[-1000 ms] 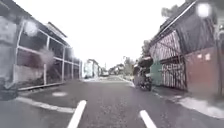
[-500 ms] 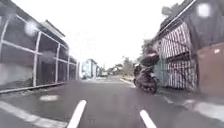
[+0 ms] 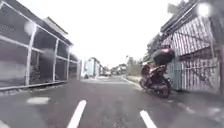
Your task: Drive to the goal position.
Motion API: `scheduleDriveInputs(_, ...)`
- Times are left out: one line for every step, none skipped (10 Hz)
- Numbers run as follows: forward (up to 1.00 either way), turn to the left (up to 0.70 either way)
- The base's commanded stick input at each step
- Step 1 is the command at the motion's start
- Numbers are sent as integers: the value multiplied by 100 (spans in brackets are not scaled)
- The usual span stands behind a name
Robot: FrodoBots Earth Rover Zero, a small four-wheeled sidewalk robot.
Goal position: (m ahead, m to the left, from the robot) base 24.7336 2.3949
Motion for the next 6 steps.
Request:
scheduleDriveInputs(100,-40)
scheduleDriveInputs(100,-40)
scheduleDriveInputs(100,-37)
scheduleDriveInputs(100,-37)
scheduleDriveInputs(100,-38)
scheduleDriveInputs(100,-39)
